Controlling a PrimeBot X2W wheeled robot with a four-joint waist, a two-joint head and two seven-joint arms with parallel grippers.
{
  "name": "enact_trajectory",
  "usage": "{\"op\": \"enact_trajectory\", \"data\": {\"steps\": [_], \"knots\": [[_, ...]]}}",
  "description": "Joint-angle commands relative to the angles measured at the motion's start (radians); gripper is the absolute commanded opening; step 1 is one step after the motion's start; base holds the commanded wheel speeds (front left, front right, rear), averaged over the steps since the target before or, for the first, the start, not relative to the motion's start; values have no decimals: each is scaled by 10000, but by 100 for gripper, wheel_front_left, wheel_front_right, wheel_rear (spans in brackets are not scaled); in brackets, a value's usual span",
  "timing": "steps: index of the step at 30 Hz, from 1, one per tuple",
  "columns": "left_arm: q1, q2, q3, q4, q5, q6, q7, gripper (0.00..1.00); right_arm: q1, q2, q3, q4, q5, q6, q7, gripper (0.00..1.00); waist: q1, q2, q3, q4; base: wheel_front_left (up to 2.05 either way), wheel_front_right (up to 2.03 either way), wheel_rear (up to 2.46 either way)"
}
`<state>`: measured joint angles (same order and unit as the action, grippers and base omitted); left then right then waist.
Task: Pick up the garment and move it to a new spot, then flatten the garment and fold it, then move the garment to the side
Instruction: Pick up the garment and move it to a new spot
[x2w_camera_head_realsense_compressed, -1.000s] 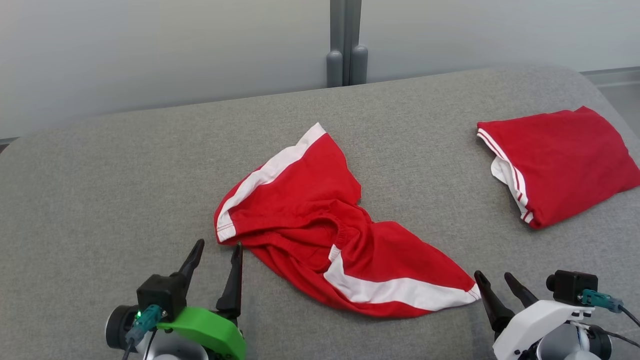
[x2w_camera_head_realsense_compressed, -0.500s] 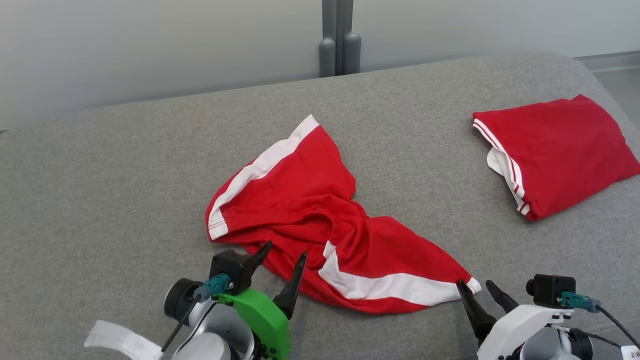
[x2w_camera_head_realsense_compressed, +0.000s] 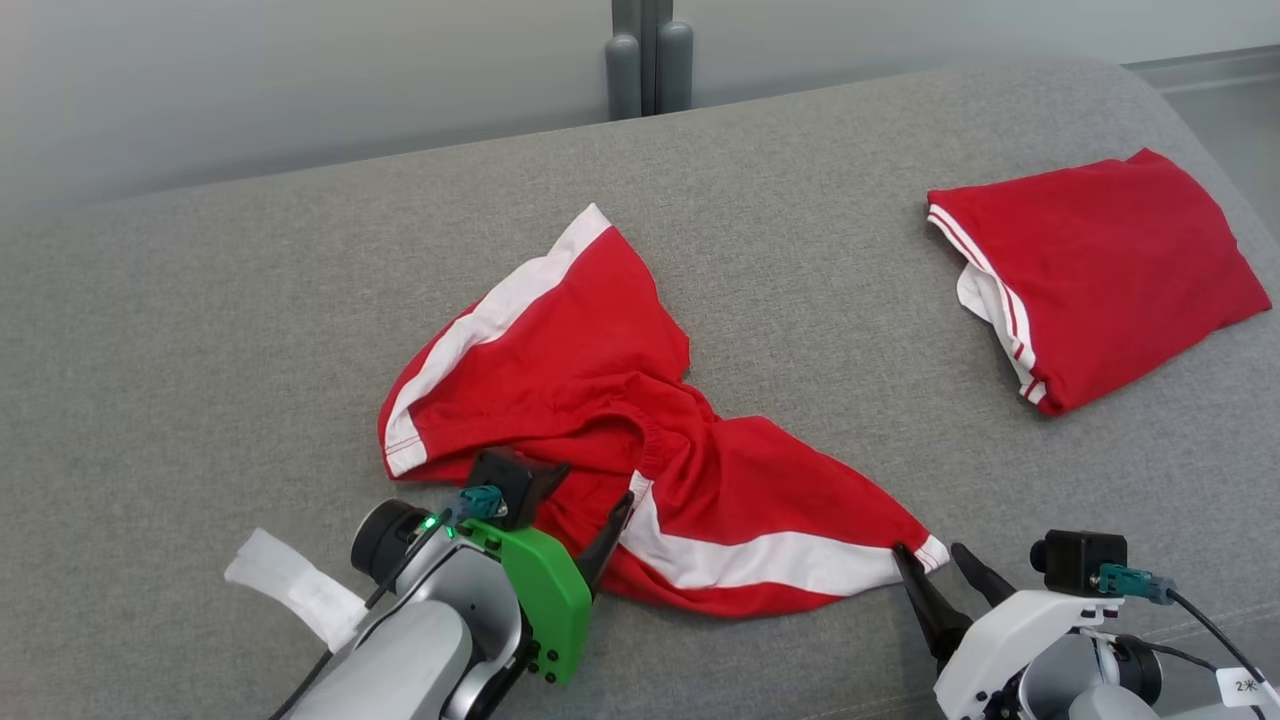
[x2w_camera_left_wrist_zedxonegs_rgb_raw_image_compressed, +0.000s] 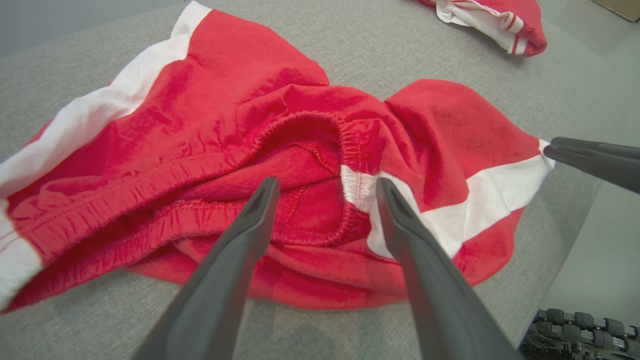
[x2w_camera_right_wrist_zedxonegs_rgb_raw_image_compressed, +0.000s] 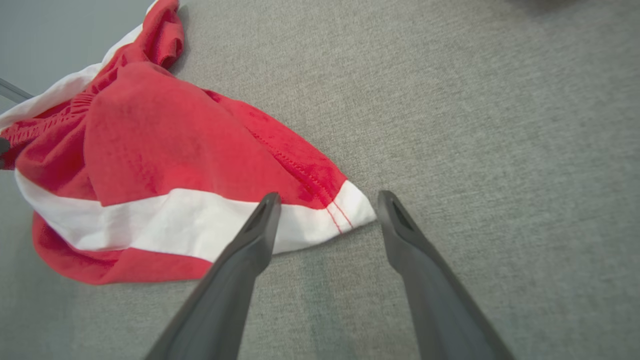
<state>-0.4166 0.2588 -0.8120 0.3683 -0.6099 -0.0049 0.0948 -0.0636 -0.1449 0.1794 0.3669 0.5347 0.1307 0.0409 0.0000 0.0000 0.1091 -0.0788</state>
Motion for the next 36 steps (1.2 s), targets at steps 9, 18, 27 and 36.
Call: {"op": "enact_trajectory", "data": {"steps": [9,18,27,36], "knots": [[-801,-304,-338,1197,210,-479,-25,100,-514,129,298,411,112,0,-250,100,0,0,418,-246,0,0,0],[-1048,-570,-531,1742,145,-665,-112,100,-797,191,717,884,296,0,-365,100,0,0,560,-310,0,0,0],[-1127,-652,-634,1990,66,-764,-142,42,-1009,204,1095,1254,525,0,-446,100,0,0,626,-295,0,0,0],[-1248,-692,-704,2080,28,-825,-333,0,-1173,52,1446,1482,852,0,-636,0,0,0,613,-235,0,0,0]]}}
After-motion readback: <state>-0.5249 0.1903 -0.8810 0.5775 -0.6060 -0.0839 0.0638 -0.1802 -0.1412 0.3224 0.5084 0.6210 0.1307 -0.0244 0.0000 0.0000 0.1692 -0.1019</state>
